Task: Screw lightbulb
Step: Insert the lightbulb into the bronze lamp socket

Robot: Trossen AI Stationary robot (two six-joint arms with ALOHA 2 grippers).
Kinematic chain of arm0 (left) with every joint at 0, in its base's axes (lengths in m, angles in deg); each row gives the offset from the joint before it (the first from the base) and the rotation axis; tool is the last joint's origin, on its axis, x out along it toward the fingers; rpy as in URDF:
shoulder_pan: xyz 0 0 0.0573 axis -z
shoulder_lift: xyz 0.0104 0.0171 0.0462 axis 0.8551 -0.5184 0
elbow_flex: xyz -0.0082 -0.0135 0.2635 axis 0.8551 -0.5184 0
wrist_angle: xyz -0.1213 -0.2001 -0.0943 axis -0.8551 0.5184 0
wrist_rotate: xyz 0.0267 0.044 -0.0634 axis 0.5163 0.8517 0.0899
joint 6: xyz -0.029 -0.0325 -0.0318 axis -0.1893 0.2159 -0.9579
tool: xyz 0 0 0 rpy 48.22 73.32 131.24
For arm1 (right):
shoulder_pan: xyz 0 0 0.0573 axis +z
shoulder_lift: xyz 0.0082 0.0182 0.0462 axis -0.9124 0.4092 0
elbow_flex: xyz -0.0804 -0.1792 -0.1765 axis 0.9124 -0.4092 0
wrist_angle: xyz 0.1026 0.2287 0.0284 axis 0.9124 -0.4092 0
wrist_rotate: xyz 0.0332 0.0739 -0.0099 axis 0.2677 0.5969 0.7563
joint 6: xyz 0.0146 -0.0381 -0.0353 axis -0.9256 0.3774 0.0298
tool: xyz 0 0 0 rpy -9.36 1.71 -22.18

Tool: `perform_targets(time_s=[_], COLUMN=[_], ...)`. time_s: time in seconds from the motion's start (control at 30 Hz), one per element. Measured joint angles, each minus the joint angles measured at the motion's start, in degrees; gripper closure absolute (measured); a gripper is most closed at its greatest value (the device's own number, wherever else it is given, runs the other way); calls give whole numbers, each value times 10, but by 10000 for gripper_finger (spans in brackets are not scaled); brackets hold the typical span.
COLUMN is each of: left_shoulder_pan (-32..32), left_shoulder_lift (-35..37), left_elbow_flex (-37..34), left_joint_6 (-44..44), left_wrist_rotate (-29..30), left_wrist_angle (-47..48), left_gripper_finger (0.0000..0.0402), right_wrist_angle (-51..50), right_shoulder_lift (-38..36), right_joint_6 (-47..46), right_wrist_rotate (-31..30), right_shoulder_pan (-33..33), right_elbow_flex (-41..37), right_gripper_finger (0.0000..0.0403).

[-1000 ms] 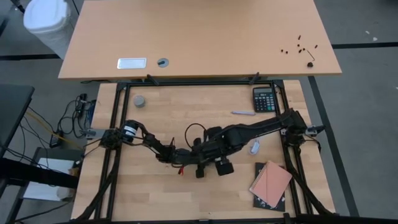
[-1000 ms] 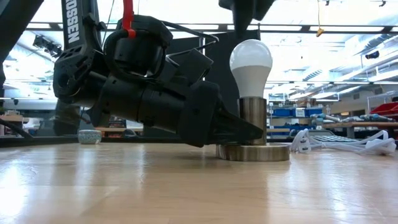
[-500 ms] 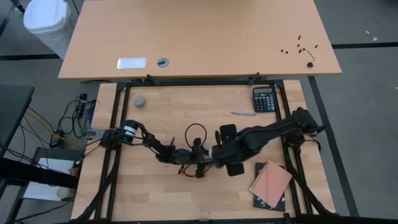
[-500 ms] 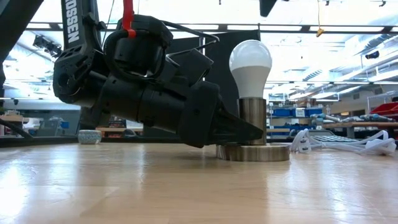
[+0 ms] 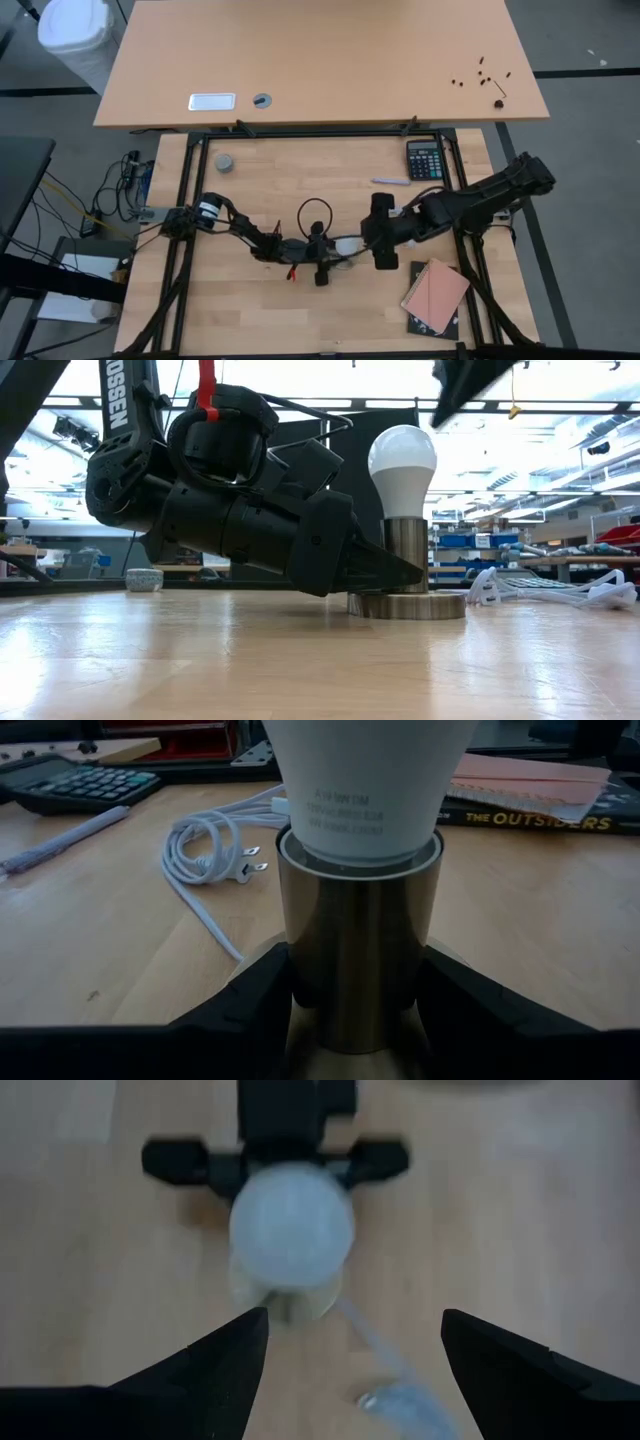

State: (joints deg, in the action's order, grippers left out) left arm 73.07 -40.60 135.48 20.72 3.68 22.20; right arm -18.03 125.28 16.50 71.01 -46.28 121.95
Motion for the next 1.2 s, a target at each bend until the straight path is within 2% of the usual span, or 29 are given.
perform_targets(time_s=[0.13,0.23,0.6,0.87,1.2], left_shoulder_pan=[-5,-8,-13,-12,-11], left_shoulder_lift=[0,0,-45,-45,-45], left_elbow_flex=[11,23,79,78,77], left_joint_6=[-4,-2,9,8,8], left_wrist_rotate=[-3,-5,-8,-10,-25], left_wrist_angle=[12,26,23,24,19], left_gripper_finger=[208,208,208,208,208], right_wrist_angle=[-28,-49,-201,-212,-199], right_shoulder_lift=[-1,8,128,176,178], right_joint_6=[-61,-70,-20,-24,-19], right_wrist_rotate=[71,112,114,115,119], right_shoulder_pan=[-31,-50,-39,-14,-28], right_elbow_flex=[-10,7,121,150,153], right_gripper_finger=[94,94,94,86,36])
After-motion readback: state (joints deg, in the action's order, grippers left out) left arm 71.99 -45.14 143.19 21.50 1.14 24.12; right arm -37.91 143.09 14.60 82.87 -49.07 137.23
